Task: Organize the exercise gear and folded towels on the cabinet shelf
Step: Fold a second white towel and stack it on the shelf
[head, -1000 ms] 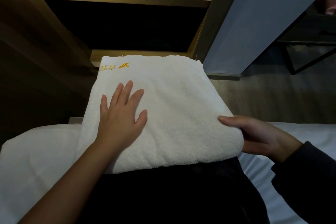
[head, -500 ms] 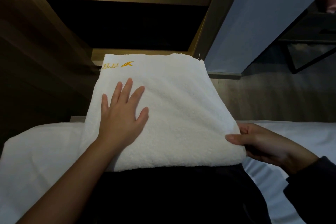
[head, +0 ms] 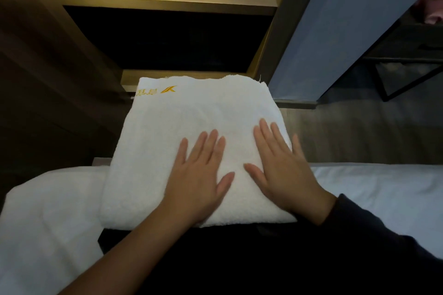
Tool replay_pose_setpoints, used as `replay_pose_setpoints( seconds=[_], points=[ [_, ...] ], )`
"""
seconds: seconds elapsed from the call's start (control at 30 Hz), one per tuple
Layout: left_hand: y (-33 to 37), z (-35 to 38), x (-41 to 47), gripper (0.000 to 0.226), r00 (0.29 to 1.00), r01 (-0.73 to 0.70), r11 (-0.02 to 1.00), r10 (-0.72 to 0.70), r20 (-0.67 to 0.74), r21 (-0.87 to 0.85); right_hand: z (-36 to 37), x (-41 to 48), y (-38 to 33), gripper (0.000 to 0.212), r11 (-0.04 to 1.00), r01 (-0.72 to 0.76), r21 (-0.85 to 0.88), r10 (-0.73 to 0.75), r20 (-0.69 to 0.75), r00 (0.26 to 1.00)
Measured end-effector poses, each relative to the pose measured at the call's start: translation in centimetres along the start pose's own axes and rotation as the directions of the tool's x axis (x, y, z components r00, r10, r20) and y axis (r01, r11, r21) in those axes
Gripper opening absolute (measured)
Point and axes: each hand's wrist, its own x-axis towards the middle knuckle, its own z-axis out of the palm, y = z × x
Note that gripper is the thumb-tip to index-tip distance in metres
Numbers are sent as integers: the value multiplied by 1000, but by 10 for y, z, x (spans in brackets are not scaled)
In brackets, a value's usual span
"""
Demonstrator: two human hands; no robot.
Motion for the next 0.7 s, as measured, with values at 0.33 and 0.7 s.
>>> replay_pose_setpoints(
  seconds=[0.33, 0.7],
  points=[
    [-85, 2, -6, 85, 879, 464, 808, -470, 77, -363, -3, 25, 8, 94, 968, -48, 246, 38, 48, 998],
    [-153, -13, 49, 63, 720, 497, -314, -371, 586, -809, -14, 98, 33, 78, 248, -383, 890, 346, 288, 893]
  ],
)
